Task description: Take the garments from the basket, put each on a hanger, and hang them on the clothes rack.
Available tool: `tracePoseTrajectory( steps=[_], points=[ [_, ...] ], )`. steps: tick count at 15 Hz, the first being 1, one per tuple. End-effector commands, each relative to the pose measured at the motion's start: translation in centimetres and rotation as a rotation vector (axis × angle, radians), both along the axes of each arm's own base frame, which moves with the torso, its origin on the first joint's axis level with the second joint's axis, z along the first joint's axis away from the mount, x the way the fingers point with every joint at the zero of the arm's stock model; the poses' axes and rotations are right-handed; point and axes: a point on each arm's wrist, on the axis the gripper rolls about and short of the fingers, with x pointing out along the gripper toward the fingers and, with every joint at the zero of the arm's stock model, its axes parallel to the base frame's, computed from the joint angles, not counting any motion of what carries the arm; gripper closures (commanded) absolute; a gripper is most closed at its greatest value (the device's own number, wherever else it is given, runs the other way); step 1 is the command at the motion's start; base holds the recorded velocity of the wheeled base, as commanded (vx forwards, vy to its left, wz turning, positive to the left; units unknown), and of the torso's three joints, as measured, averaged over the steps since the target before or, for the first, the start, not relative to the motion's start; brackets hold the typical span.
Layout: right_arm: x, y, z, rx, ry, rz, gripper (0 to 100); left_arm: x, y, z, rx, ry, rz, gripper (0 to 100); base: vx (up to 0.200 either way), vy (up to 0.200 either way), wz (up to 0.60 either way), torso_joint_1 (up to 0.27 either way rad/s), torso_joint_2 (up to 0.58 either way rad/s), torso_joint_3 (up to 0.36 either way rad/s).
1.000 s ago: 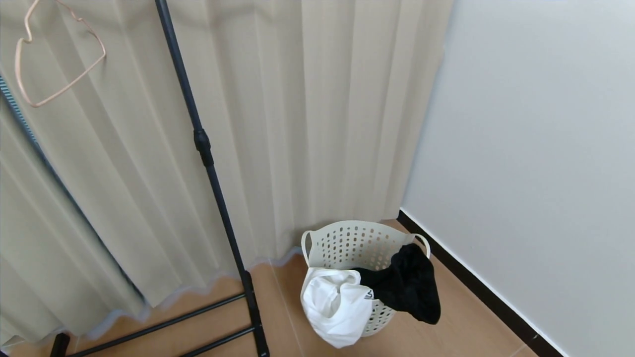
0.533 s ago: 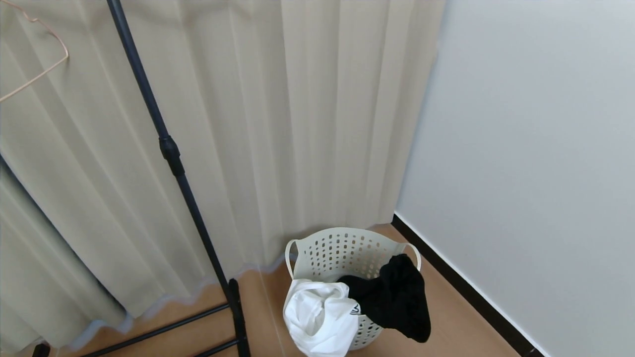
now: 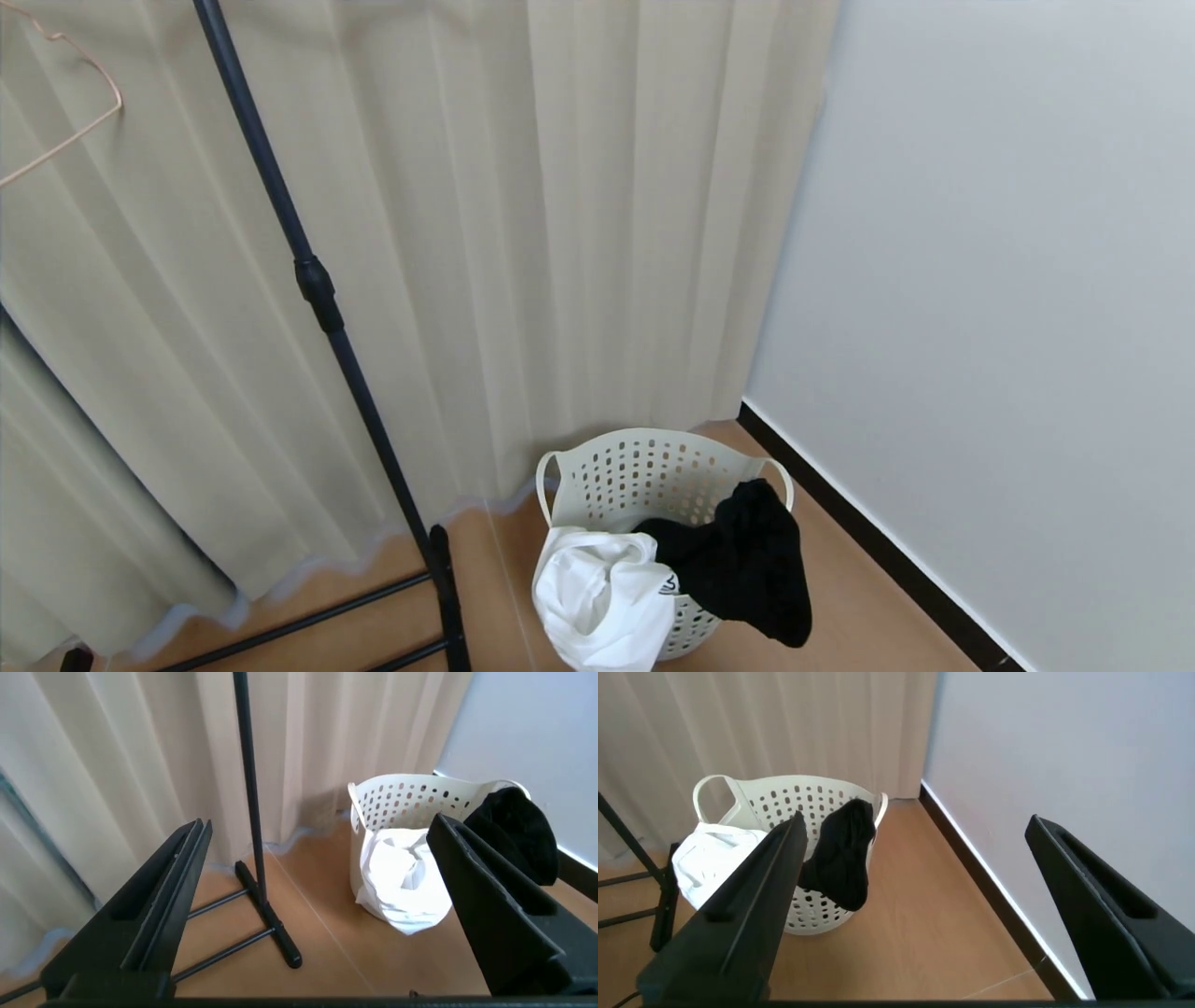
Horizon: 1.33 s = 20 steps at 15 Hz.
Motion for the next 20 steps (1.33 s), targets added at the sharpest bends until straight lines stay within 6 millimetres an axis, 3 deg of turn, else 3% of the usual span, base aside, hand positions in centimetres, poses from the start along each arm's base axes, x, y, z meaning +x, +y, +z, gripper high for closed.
tracePoseTrajectory(
  steps=[1, 20],
  points=[
    [0.01, 0.0, -0.01, -0.001, 0.002, 0.001, 0, 0.01, 0.0, 0.0, -0.001, 0.001, 0.001, 0, 0.0, 0.0, 0.0, 0.002, 0.01, -0.139],
    [0.01, 0.0, -0.01, -0.001, 0.002, -0.001, 0, 0.01, 0.0, 0.0, -0.002, 0.002, 0.001, 0, 0.0, 0.0, 0.0, 0.004, 0.0, -0.193]
  ],
)
